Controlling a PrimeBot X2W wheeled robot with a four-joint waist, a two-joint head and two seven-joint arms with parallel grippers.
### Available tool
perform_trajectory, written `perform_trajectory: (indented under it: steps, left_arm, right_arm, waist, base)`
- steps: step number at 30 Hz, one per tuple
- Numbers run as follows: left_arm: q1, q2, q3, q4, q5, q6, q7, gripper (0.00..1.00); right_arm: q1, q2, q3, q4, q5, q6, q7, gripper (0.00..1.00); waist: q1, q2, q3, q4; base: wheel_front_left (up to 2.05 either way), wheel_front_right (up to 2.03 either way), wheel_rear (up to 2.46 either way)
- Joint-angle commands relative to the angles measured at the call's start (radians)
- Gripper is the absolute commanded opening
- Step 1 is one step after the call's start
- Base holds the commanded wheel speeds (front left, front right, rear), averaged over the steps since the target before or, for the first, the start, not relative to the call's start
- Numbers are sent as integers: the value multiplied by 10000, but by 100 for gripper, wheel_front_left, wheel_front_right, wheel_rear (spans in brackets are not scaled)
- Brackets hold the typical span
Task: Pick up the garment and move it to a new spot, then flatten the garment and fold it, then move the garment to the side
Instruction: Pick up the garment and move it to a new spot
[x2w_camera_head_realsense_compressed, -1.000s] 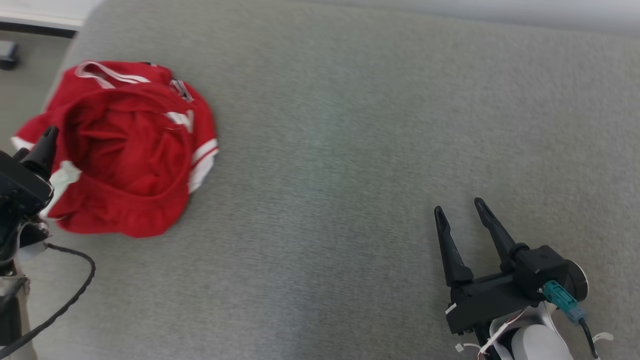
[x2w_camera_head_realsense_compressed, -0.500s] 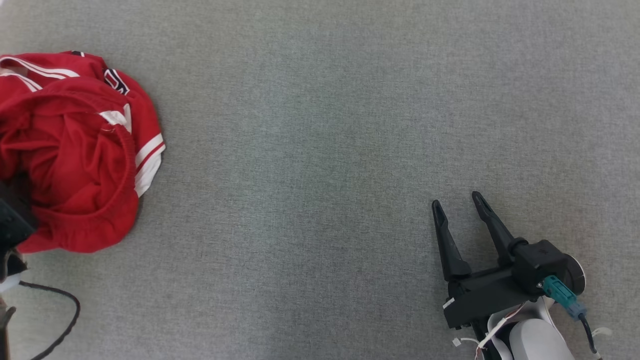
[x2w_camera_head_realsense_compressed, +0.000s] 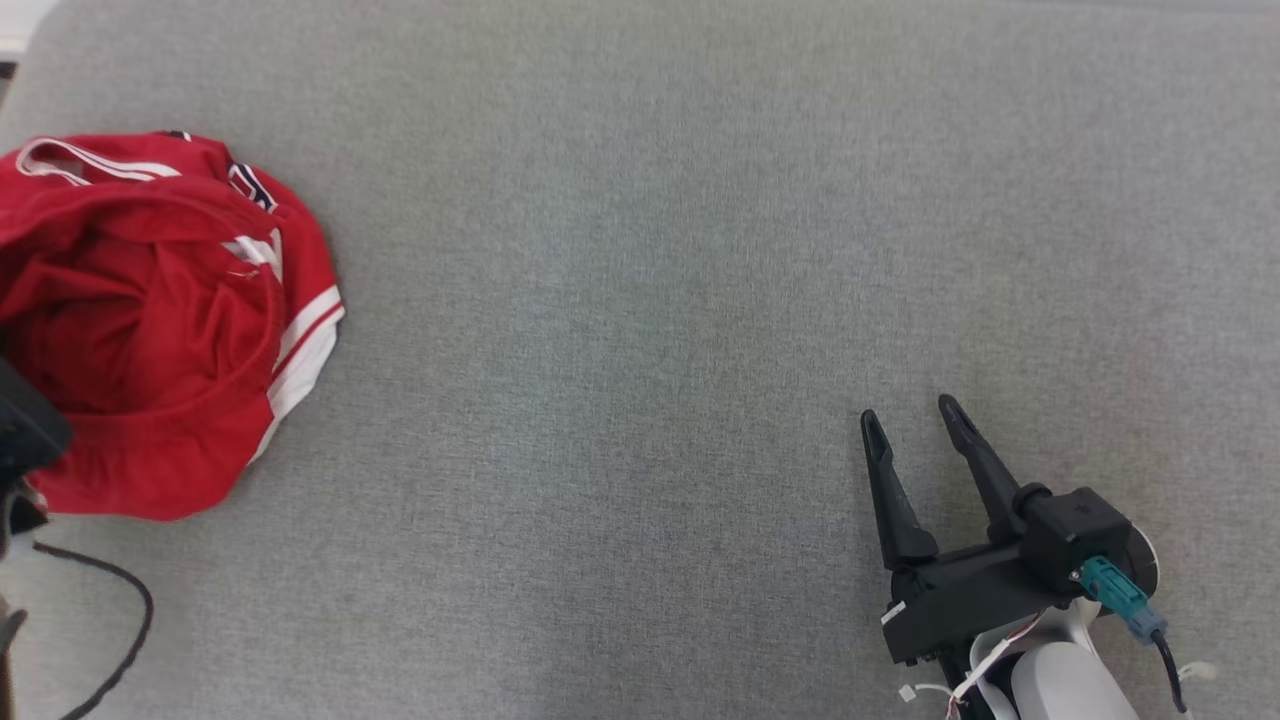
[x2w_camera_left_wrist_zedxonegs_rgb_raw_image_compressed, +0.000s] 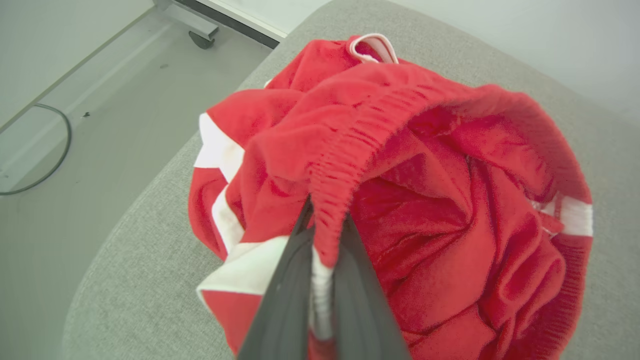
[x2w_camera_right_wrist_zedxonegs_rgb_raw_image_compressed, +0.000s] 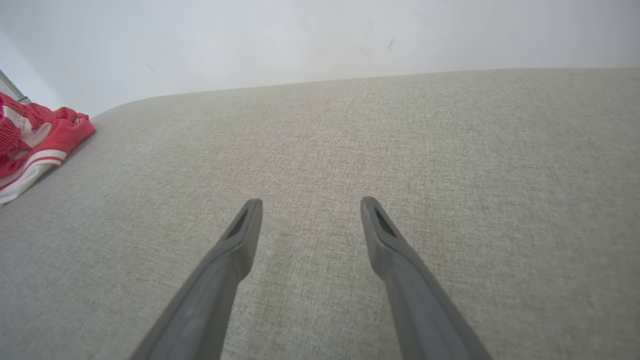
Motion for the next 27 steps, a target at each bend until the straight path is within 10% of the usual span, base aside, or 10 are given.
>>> perform_trajectory:
  steps: [1, 12, 27]
  left_arm:
    - [-122, 101, 48, -135, 11, -52, -102, 0]
    - [-932, 411, -262, -1275, 79, -816, -869, 0]
    - [-2686, -1008, -892, -1997, -1182, -1221, -910, 0]
  right_arm:
    - [53, -11, 40, 65, 153, -18, -85, 100]
    - [455, -11, 41, 748, 814, -18, -530, 100]
    - [1274, -7, -211, 1336, 1409, -18, -893, 100]
  waist:
    - [0, 0, -360, 63]
    - [0, 0, -1979, -103]
    - [0, 0, -3524, -1605]
  base:
    - [0, 0, 0]
    - [0, 0, 0]
    - [0, 0, 0]
